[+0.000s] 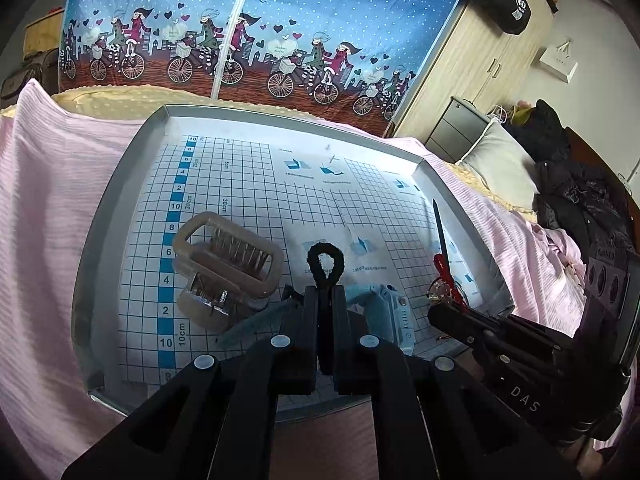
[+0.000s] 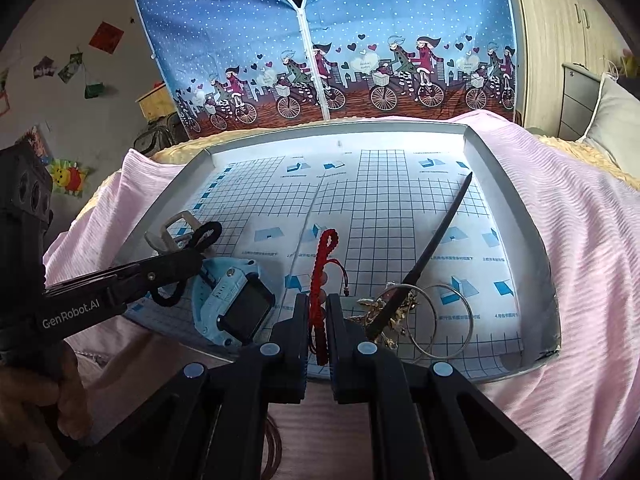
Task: Organize jewelry
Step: 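Carry the hair tie into the tray with the left tool while the right tool carries the earring there, then open both tools to release hair tie and earring in the tray, then withdraw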
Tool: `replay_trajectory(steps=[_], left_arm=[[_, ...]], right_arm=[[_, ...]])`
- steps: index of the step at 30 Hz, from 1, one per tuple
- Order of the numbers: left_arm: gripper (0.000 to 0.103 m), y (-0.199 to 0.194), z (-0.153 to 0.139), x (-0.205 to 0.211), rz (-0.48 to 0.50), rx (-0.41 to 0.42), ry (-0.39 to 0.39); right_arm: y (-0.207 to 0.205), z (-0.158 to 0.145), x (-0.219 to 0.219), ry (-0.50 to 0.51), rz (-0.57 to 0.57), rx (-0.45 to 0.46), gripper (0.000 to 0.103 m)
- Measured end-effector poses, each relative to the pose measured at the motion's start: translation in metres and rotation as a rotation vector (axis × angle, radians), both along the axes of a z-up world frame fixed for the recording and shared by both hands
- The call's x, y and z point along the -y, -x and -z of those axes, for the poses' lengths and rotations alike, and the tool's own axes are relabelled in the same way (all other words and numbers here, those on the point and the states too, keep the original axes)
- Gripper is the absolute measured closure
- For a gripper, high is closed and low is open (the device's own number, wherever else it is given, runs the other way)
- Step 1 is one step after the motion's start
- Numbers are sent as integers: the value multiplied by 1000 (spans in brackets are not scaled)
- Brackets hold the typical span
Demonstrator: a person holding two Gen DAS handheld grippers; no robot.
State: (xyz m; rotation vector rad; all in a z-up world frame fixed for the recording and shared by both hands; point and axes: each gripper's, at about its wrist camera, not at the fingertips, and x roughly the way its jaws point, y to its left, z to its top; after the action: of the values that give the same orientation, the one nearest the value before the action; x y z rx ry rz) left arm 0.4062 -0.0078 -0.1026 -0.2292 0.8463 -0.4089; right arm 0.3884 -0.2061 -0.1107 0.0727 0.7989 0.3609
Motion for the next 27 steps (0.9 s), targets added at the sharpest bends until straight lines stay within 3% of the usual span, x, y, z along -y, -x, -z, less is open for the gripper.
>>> replay_trajectory(steps=[13, 15, 18, 20, 21, 22, 26, 27], left_arm=[[97, -1, -1, 4, 0, 0, -46], [89, -1, -3, 4, -14, 4, -61], [68, 2, -8, -2, -58, 39, -48], [43, 4, -16, -7, -92, 66, -40], [37, 5, -21, -10, -105, 79, -33], [27, 7, -25, -13, -124, 95, -28], [2, 21, -49, -26, -196, 185, -4], [2, 26, -56, -29, -208, 211, 1]], right_arm=[[-1, -4, 8, -5, 42, 1, 92], [-1, -7, 11, -7, 49, 10, 86], [2, -14, 14, -4, 61, 41, 74], [3, -18, 18, -3, 74, 58, 68], [4, -22, 20, -5, 83, 70, 65], [5, -26, 23, -6, 97, 87, 56], [15, -44, 32, -21, 132, 172, 24], [19, -48, 34, -28, 136, 189, 19]])
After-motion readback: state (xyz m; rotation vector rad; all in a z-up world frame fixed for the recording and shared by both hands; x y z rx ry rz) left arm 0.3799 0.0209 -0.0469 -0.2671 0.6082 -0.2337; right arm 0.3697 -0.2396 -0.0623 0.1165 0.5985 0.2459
